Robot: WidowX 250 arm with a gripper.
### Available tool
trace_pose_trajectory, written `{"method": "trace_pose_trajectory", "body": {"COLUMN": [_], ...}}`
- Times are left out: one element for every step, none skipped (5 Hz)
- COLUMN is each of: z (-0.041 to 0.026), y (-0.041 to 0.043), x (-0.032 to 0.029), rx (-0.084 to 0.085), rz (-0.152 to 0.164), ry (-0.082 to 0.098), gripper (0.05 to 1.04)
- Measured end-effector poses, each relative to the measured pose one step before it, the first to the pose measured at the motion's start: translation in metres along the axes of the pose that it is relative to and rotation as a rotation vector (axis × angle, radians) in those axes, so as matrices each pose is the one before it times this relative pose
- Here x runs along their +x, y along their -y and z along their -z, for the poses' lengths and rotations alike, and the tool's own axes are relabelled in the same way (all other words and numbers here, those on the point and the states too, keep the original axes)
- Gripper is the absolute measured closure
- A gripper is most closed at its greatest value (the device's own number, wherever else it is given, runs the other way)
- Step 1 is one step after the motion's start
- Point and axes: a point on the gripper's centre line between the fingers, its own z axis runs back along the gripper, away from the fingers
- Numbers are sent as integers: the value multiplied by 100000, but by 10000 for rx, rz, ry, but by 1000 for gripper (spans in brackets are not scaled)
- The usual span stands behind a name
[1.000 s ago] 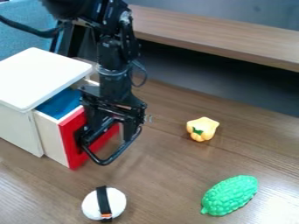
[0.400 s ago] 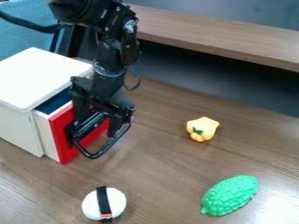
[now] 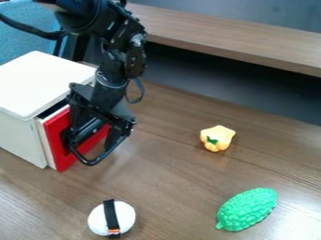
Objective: Closing the drawer
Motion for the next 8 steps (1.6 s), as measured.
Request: {"method": "trace_pose_trajectory", "body": {"z": [727, 177, 25, -3, -1269, -2481, -2026, -1026], "y": [-1331, -243, -25, 1008, 1932, 1608, 1139, 971], "x": [-95, 137, 24, 21, -866, 142, -430, -403], "rx": [-95, 21, -68, -690, -1096, -744, -484, -575], "rz": [-303, 1, -21, 271, 439, 289, 119, 90], "ry": [-129, -32, -62, 81, 243, 680, 337, -8], "gripper": [84, 84, 84, 84, 84, 84, 84, 84]}}
